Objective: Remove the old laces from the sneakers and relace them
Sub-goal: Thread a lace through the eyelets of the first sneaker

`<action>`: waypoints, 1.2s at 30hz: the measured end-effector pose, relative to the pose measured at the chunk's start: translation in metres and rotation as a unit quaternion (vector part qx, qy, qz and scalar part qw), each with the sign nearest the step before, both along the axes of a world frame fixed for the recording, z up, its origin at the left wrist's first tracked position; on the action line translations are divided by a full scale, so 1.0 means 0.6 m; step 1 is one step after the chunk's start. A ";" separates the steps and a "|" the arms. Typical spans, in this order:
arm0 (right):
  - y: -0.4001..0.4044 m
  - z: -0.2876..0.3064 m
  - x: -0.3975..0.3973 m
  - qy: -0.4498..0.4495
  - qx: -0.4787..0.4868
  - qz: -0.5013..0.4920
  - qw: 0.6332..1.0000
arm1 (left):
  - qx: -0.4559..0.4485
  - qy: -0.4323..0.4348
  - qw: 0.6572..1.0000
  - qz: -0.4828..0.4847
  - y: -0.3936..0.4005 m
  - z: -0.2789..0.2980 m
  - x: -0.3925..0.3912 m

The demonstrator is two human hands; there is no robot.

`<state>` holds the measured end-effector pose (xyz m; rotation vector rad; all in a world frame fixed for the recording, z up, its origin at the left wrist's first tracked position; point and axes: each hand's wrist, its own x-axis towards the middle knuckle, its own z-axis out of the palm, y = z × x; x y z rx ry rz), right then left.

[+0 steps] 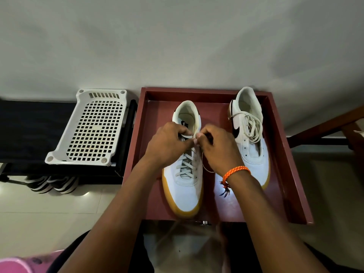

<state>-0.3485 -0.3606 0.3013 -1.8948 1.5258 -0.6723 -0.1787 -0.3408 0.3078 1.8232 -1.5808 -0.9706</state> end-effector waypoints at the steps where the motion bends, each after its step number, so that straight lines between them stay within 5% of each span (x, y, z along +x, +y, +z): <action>1: -0.001 -0.004 0.002 -0.003 -0.008 0.003 1.000 | 0.001 0.001 1.000 0.001 0.000 -0.001 0.000; 4: -0.009 0.004 0.000 -0.102 0.027 0.010 0.994 | 0.002 0.007 1.000 0.004 0.001 -0.001 0.000; 8: -0.012 0.035 -0.006 -0.348 0.111 0.034 0.930 | 0.002 -0.003 1.000 -0.001 0.001 0.002 0.003; 10: -0.010 0.053 -0.010 -0.470 0.151 0.040 0.869 | 0.011 0.003 1.000 0.003 0.000 0.002 0.004; 14: -0.012 0.088 -0.030 -0.721 0.208 0.038 0.660 | 0.018 0.016 1.000 0.004 0.000 -0.001 0.004; 16: -0.018 0.090 -0.039 -0.759 0.200 0.014 0.619 | 0.017 0.014 1.000 0.003 -0.001 -0.003 0.005; 22: -0.020 0.051 -0.032 -0.639 0.281 -0.166 0.696 | -0.037 -0.032 0.999 -0.003 0.001 -0.005 0.005; 24: -0.024 0.036 -0.027 -0.526 0.264 -0.203 0.783 | -0.055 -0.047 0.997 -0.013 0.002 0.001 0.006; 26: -0.023 0.027 -0.022 -0.321 0.166 -0.187 0.913 | -0.046 -0.037 0.998 -0.032 0.005 0.007 0.004; 28: -0.015 0.022 -0.013 -0.104 0.083 -0.105 0.985 | -0.040 -0.034 0.998 -0.036 0.003 0.005 0.003; 31: 0.000 0.015 -0.002 -0.012 0.092 -0.013 0.996 | -0.039 -0.019 0.999 -0.031 0.000 -0.001 0.004; 36: -0.006 0.026 -0.005 -0.213 0.112 0.016 0.970 | -0.022 0.013 0.999 -0.031 0.002 -0.001 0.006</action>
